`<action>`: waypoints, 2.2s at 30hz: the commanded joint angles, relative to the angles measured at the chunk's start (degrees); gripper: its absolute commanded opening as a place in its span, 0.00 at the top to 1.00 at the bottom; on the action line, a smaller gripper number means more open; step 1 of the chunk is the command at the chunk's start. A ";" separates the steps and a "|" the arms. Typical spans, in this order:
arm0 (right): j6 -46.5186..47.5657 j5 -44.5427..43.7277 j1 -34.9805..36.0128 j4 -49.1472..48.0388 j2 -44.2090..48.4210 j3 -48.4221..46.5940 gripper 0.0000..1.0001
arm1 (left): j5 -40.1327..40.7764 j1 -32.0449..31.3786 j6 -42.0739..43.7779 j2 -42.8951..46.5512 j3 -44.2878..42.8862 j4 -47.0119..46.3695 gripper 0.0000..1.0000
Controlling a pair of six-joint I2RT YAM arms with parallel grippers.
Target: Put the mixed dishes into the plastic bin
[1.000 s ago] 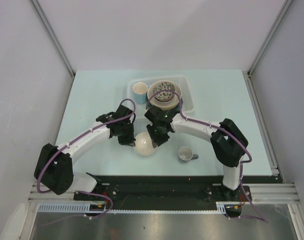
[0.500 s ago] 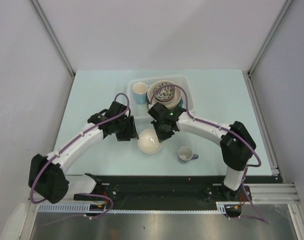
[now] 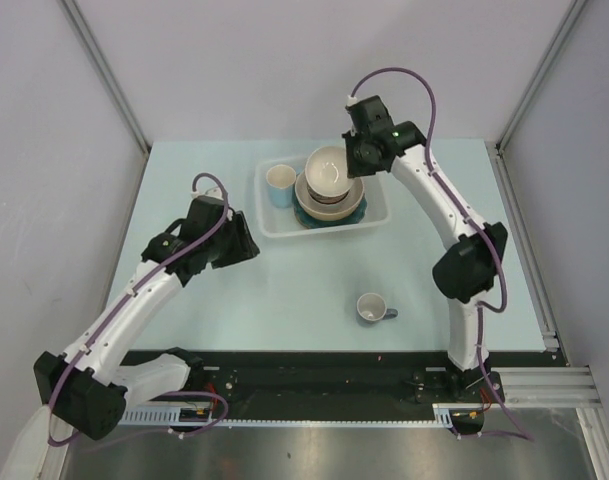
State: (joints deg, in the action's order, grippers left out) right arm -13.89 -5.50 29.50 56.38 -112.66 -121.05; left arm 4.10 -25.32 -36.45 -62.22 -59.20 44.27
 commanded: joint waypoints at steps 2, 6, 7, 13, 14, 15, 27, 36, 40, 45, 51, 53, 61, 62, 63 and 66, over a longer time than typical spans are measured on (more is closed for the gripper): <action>3.08 2.07 -2.77 4.79 -12.11 -14.54 1.00 | 0.47 0.36 -0.12 0.17 1.89 -0.15 0.39; 3.08 3.04 -4.18 6.37 -18.29 -21.93 1.00 | 0.03 0.36 0.32 -0.45 3.30 -0.33 0.39; 2.99 3.04 -4.36 6.29 -18.82 -22.38 1.00 | -0.05 0.36 0.24 -0.62 3.48 -0.33 0.39; 2.38 3.39 -4.80 3.13 -18.38 -17.64 0.99 | -0.85 0.36 -0.03 -1.24 4.79 -1.47 0.39; 2.29 3.65 -4.71 2.86 -18.56 -17.20 0.97 | -1.02 0.36 -0.12 -1.33 4.97 -1.56 0.39; 2.20 4.00 -4.88 2.86 -18.73 -17.20 0.94 | -1.11 0.36 -0.03 -1.50 4.97 -1.64 0.39; 0.71 4.35 -4.97 0.22 -19.00 -17.72 0.58 | -1.90 0.27 0.06 -2.21 5.94 -2.26 0.39; -0.43 4.97 -5.41 -1.80 -17.86 -17.46 0.54 | -2.69 0.27 0.24 -2.91 6.73 -3.05 0.39; -0.61 4.97 -5.50 -1.98 -18.38 -18.34 0.54 | -2.78 0.27 0.24 -3.00 7.08 -3.14 0.39; -0.79 6.46 -5.68 -1.89 -16.46 -17.99 0.46 | -2.69 0.27 0.41 -2.82 7.61 -3.14 0.39; -0.88 3.48 -5.76 -8.72 -4.17 -7.29 0.32 | -1.72 0.27 0.15 -3.61 7.34 -2.61 0.37; -0.79 2.42 -6.12 -11.02 2.78 -1.42 0.30 | -1.90 0.27 0.41 -3.96 6.91 -2.88 0.36; -2.72 6.80 -7.26 -9.02 25.10 29.18 0.24 | -3.48 0.01 0.41 -4.93 7.69 -4.89 0.36; -4.29 7.16 -7.09 -7.09 28.60 33.04 0.23 | -3.57 -0.17 0.41 -5.02 8.04 -5.07 0.37; -5.00 7.34 -6.56 -6.20 30.47 36.21 0.23 | -3.57 -0.17 0.32 -5.28 8.22 -5.42 0.37; -7.89 5.85 -3.05 -3.04 36.89 44.75 0.23 | -3.57 -0.60 0.32 -5.72 8.40 -6.04 0.37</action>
State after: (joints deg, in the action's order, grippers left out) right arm -17.47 -0.27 22.83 46.76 -78.67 -85.14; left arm 1.28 -25.39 -36.42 -67.35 -51.29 40.84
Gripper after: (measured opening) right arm 0.764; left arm 0.635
